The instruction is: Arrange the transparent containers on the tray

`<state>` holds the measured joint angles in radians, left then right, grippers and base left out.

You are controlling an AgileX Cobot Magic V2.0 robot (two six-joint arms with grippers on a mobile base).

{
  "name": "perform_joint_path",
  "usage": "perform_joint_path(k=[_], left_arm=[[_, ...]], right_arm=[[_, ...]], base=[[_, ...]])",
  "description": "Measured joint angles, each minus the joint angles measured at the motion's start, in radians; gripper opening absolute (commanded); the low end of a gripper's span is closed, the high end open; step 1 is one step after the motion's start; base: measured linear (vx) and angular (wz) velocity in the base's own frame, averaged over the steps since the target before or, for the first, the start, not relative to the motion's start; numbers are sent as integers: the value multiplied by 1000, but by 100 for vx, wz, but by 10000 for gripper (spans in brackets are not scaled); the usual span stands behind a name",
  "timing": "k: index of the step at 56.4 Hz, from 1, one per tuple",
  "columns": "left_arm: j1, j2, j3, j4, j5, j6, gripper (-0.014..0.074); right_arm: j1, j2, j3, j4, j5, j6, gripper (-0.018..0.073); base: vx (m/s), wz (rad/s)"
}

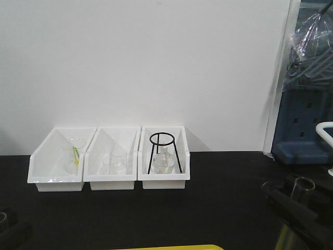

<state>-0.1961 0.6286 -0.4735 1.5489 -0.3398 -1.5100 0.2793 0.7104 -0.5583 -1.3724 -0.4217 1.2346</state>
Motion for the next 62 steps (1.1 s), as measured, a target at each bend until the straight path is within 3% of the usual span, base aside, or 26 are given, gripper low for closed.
perform_joint_path(k=[14,19,24,33,40,46,62], left_arm=[[0,0,0,0,0,-3,-1],[0,0,0,0,-9,-44,-1],[0,1,0,0,-12,-147,-1],[0,77,-1,0,-44,-428,-1],[0,239,-2,18,-137,-560,-1],[0,400,-18,27,-199,-591,-1],[0,795,-177,26,-213,-599,-1]], right_arm=[[0,0,0,0,0,0,-11],[0,0,0,0,0,0,-11],[0,0,0,0,0,0,-11],[0,0,0,0,0,0,-11],[0,0,0,0,0,0,-11],[0,0,0,0,0,0,-11],[0,10,0,0,0,0,-11]], base=[[0,0],[0,0],[0,0],[0,0],[0,0],[0,0],[0,0]])
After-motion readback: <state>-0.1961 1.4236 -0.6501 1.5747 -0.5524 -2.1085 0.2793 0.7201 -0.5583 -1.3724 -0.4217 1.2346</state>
